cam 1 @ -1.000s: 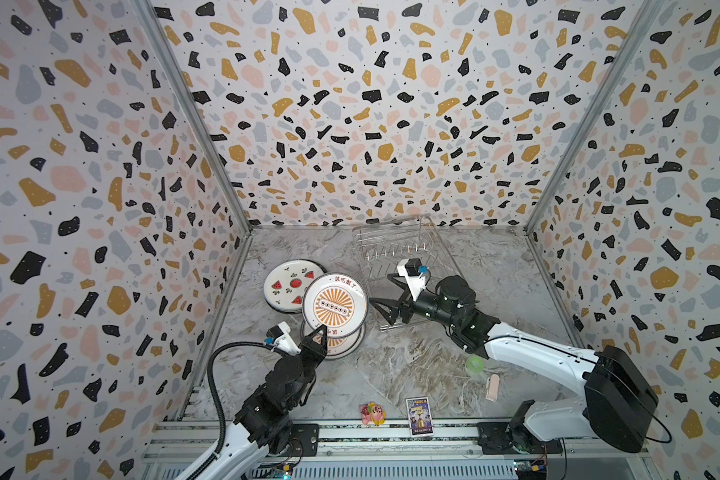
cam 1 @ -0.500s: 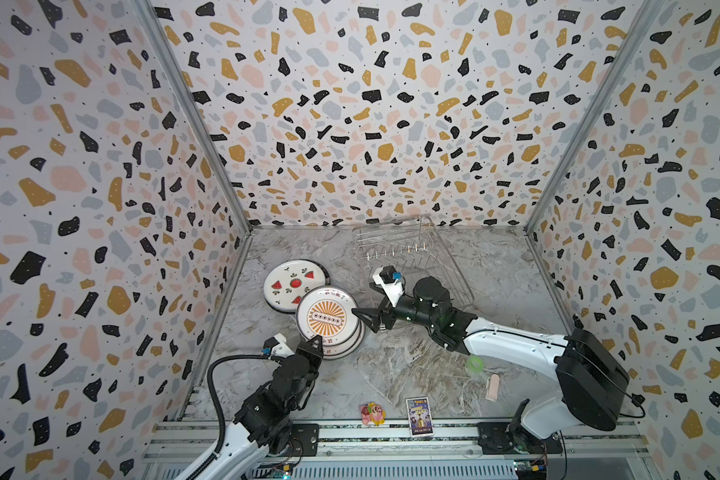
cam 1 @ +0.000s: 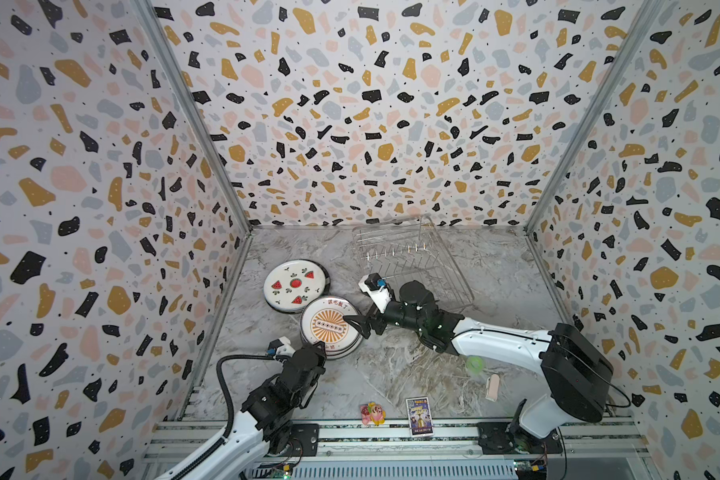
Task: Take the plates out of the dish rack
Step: 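Set the plate flat on the stack and open the left gripper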
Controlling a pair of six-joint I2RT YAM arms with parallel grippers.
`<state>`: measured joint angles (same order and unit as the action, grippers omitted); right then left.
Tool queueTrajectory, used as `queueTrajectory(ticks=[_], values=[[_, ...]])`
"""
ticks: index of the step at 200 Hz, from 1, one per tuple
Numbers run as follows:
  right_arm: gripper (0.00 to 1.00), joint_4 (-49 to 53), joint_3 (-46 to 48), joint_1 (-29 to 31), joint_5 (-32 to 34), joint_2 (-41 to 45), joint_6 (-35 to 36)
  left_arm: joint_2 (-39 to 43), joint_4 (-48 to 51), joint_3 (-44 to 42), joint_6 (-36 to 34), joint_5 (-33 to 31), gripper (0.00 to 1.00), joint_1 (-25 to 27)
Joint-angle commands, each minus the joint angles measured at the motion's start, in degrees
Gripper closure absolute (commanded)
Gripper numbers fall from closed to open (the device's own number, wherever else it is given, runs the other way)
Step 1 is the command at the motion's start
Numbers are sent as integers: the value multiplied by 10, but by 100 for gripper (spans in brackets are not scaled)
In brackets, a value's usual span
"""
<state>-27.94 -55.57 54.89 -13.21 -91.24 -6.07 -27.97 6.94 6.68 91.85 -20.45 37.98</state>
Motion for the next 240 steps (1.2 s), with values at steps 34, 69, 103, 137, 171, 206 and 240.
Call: queueTrajectory(ticks=[34, 69, 103, 137, 171, 206, 240], values=[[1, 7, -10, 5, 27, 17, 16, -14, -19, 25, 18, -6, 100, -2], [1, 2, -3, 5, 28, 24, 16, -23, -29, 22, 18, -4, 99, -2], [1, 1, -1, 4, 33, 23, 16, -29, -18, 31, 14, -6, 81, -2], [1, 0, 1, 4, 34, 25, 15, -28, -18, 29, 14, -7, 77, -2], [1, 0, 1, 4, 36, 25, 15, -27, -13, 27, 11, -10, 66, -2], [1, -1, 3, 4, 39, 25, 14, -15, 14, 36, 3, -37, 24, -2], [1, -1, 7, 4, 40, 29, 14, -11, 35, 47, -6, -70, 17, -2]])
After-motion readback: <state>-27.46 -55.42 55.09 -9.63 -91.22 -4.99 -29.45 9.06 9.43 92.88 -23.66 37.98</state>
